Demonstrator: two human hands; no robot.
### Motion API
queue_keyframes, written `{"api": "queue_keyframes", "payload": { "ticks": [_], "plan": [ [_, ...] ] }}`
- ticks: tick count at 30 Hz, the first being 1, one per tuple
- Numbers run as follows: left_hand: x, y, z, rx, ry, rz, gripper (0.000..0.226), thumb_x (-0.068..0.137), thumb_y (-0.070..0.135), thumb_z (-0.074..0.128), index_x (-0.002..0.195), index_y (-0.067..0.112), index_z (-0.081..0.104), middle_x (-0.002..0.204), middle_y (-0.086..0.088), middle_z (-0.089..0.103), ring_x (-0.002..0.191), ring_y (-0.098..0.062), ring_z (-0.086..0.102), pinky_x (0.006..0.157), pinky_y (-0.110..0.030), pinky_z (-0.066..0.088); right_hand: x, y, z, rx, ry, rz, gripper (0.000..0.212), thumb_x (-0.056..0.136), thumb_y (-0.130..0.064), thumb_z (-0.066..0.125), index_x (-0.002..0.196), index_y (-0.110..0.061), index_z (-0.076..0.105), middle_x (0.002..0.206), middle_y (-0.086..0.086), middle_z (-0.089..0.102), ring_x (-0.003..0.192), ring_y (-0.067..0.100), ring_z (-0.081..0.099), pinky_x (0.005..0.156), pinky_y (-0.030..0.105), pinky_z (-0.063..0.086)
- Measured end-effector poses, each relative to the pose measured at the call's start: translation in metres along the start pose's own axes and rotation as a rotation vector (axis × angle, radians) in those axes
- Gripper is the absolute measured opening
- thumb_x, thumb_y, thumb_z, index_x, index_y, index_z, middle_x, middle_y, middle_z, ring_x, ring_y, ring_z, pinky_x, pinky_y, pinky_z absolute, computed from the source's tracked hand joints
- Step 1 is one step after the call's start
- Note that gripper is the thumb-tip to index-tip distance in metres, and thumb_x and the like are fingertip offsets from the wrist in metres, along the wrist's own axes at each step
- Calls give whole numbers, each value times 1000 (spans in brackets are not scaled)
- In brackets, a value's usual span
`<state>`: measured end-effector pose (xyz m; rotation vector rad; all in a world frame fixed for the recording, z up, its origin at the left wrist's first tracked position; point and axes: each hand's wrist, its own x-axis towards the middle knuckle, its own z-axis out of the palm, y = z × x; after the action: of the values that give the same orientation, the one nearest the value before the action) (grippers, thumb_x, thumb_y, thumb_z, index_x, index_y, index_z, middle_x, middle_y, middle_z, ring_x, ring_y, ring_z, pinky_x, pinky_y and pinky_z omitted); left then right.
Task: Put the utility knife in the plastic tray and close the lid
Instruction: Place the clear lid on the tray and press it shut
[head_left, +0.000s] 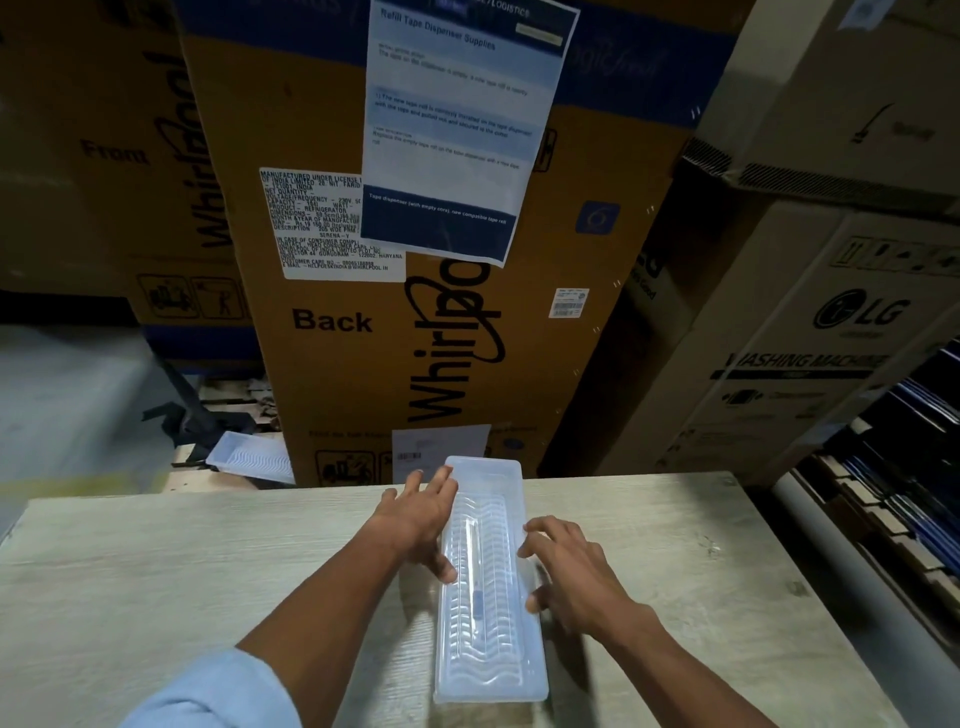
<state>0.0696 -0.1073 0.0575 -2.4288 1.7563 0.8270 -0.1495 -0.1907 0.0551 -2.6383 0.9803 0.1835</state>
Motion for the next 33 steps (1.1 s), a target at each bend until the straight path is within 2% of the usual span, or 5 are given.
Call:
{"api": "queue_keyframes", "payload": {
  "ticks": [7,12,16,25,33],
  "plan": [
    [2,1,-3,-25,0,-12,127,58,41,93,153,20,11,168,3,-9,150,-40,12,120,-62,21,1,1,3,26,-33,28,54,82,-22,78,124,-36,47,159,-11,35,143,18,33,115,46,31],
    [-5,2,-6,-46,8,-23,130,59,41,93,154,21,8,169,3,1,150,-40,14,118,-61,22,4,-5,-4,-9,-50,41,60,81,-22,79,130,-35,46,155,-9,40,142,20,35,115,47,29],
    [-3,4,-7,25,8,-23,127,57,45,93,153,22,13,169,3,-4,148,-41,17,117,-61,26,5,-5,-2,10,-67,55,73,83,-27,78,143,-37,37,158,-8,37,145,21,32,117,51,25],
    [1,6,-5,107,-2,-29,127,59,48,91,154,21,11,168,0,-9,150,-45,12,116,-64,25,9,-2,-2,-8,-139,44,98,79,-27,81,153,-38,17,166,-6,14,149,27,22,119,59,19],
    [8,6,-2,120,-5,-33,133,56,49,92,155,23,7,168,-2,-11,151,-45,9,117,-66,20,42,-1,-17,-98,-350,22,129,76,-33,85,156,-27,-16,168,-2,-18,155,29,-11,121,65,0]
  ]
}}
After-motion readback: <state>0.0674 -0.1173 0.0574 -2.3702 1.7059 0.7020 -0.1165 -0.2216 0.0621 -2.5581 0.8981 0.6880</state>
